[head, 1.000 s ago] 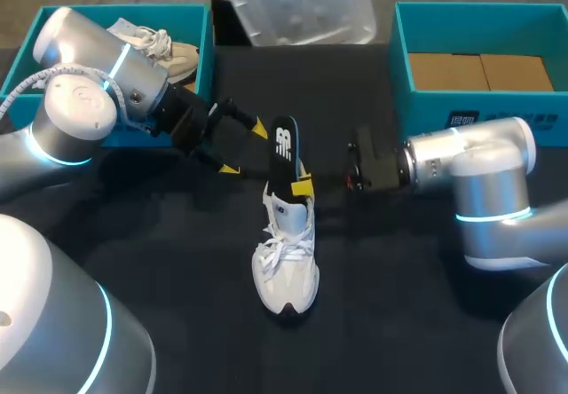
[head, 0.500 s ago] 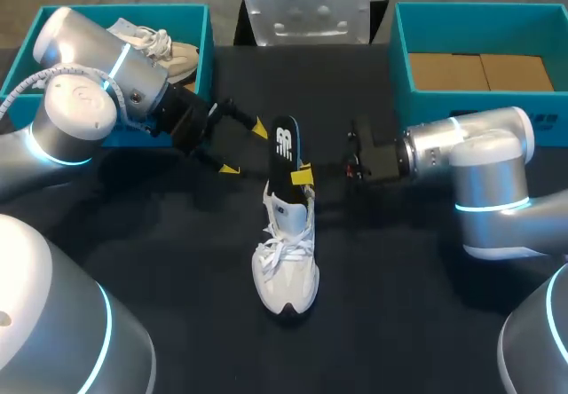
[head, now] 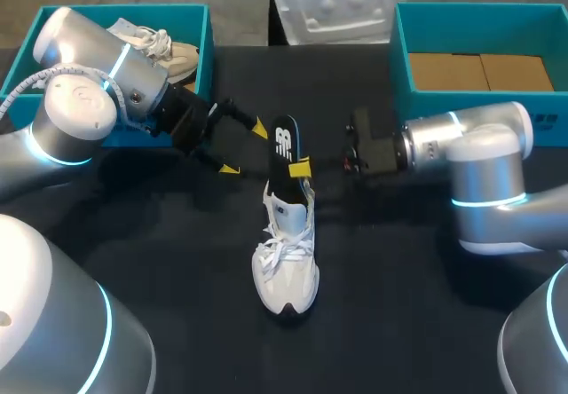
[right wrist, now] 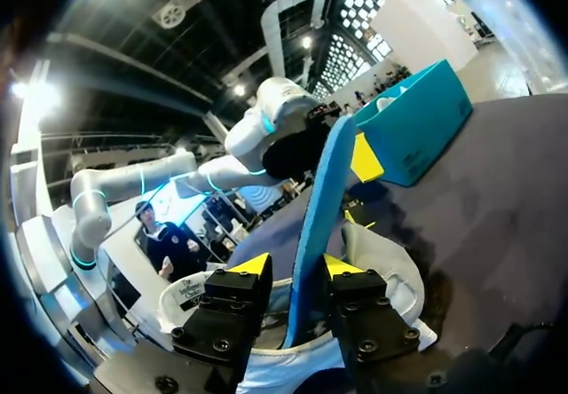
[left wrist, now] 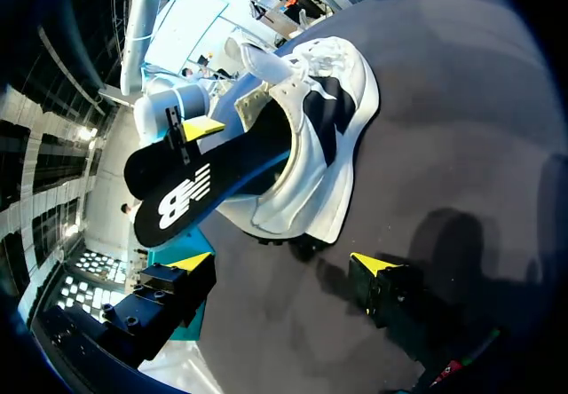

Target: Take the shoe out of the shoebox, open the shoe tongue, remove and reinsert the insole, then place the shoe into the shoebox

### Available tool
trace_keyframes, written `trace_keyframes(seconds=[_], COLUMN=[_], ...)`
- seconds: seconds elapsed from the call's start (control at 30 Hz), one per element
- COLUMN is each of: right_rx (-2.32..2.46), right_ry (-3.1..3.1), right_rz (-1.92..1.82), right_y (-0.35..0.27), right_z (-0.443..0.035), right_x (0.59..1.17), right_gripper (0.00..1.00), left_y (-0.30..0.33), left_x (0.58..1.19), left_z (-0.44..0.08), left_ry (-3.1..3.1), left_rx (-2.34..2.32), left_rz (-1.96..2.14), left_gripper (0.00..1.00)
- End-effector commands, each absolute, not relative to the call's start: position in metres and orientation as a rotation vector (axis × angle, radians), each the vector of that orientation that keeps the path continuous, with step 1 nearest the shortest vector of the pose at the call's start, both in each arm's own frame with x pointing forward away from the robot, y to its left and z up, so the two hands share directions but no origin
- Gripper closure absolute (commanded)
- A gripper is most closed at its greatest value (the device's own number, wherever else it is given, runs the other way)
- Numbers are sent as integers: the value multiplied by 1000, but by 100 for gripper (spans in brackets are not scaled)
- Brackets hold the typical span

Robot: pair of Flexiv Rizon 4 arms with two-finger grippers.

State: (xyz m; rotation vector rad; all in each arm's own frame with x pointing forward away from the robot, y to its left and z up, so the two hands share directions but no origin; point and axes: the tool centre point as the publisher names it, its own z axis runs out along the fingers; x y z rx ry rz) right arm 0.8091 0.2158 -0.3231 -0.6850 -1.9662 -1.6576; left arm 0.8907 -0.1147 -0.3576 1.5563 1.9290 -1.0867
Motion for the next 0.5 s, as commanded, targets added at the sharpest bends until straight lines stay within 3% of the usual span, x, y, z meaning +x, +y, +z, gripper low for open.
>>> trace_keyframes(seconds=[0.03,0.17,0.5], right_rx=[-691,-703,-713], right_ry=[-1972,-1973,-1972], right_rz=[-1647,-1642,-1634], right_y=[221,221,219], right_z=[-322,-322,-324], right_x=[813,814,812], right_gripper=[85,98,100], left_y=[-115,-115,-115], left_x=[891,891,891], left_z=[-358,-358,-358], left_ry=[1929,1929,1929], left_rx=[1557,1557,1557], left_rz=[-1086,-1086,-1086], left_gripper=[0,0,0])
